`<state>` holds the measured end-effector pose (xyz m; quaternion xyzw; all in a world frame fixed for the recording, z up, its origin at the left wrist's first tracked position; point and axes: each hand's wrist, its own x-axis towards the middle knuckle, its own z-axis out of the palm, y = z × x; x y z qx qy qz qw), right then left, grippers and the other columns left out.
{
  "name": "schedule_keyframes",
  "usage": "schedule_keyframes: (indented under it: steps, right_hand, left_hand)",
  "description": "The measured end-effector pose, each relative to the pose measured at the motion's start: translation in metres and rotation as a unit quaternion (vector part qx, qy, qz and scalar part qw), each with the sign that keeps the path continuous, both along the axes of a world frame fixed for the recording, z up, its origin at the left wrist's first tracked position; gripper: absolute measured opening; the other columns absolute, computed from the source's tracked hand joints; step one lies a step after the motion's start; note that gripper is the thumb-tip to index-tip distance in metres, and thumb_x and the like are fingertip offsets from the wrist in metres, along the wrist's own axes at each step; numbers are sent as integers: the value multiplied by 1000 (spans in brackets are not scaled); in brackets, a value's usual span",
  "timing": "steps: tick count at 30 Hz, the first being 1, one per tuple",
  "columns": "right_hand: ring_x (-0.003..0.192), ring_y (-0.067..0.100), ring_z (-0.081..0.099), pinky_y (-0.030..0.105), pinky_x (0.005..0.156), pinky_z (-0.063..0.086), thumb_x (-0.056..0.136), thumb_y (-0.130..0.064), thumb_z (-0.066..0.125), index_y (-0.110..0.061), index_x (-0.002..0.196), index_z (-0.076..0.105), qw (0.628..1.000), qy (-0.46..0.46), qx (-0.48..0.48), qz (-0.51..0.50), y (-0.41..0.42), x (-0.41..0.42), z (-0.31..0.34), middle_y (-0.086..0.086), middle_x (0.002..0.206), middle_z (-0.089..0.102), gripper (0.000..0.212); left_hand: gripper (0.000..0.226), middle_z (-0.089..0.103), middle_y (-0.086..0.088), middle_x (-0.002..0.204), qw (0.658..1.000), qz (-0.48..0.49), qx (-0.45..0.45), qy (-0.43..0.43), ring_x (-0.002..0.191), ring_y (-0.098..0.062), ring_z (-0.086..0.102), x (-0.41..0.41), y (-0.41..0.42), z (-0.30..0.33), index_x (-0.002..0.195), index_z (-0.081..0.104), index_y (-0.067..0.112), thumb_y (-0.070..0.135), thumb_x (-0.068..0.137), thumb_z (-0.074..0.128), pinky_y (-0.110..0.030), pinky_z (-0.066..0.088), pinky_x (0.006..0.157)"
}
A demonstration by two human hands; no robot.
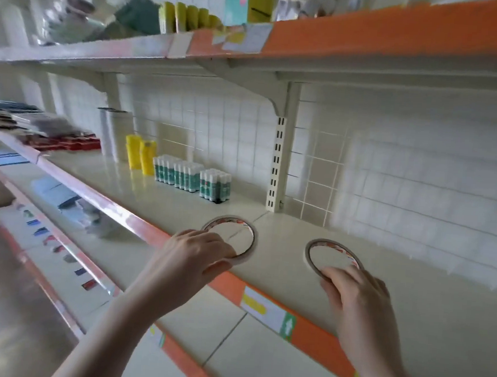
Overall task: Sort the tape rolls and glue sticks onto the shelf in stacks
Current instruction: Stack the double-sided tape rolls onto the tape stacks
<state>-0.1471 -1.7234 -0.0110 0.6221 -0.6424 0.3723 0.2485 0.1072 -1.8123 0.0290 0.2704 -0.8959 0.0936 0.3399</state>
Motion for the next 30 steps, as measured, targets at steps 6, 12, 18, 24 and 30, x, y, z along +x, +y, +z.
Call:
schedule_keyframes:
  steps: [6, 12, 18, 24, 30]
  right_hand:
    - [70, 29, 64, 31, 66, 31, 72, -17, 59, -17, 77, 67, 998, 3, 1, 55, -95, 75, 10, -1, 71, 62, 9]
    - [69, 29, 63, 35, 62, 47, 75, -17, 58, -15, 77, 68, 995, -13, -3, 101, -180, 129, 12, 0, 72, 63, 10]
    - [66, 30, 63, 35, 58, 48, 78, -23, 56, -16, 79, 70, 991, -25, -25, 130, -278, 176, 29, 1, 71, 63, 16]
    - [63, 33, 62, 38, 55, 51, 73, -20, 60, -13, 73, 68, 990, -16, -27, 138, -354, 217, 49, 4, 68, 62, 11]
    - [59, 30, 58, 33, 54, 45, 72, -17, 60, -15, 69, 66, 989, 7, -22, 143, -411, 257, 48, 0, 64, 59, 7]
  left_hand:
    - [24, 63, 11, 77, 997, 71, -4, 2, 67, -15, 62, 81, -61, 2, 88, 65, 26, 42, 85, 47, -29, 52, 61]
    - [26, 64, 10, 76, 994, 105, -6, 2, 67, -14, 63, 136, -128, 0, 87, 67, 23, 40, 84, 48, -26, 52, 61]
    - [13, 63, 13, 73, 988, 154, -7, -7, 65, -9, 62, 188, -210, 5, 84, 67, 25, 34, 78, 61, -20, 46, 62]
    - [18, 63, 14, 76, 987, 159, 17, 10, 68, -11, 63, 230, -284, 13, 88, 65, 28, 39, 82, 52, -24, 52, 64]
    - [20, 64, 15, 76, 989, 143, 19, 32, 67, -12, 63, 275, -355, 8, 87, 63, 30, 42, 82, 48, -28, 53, 62]
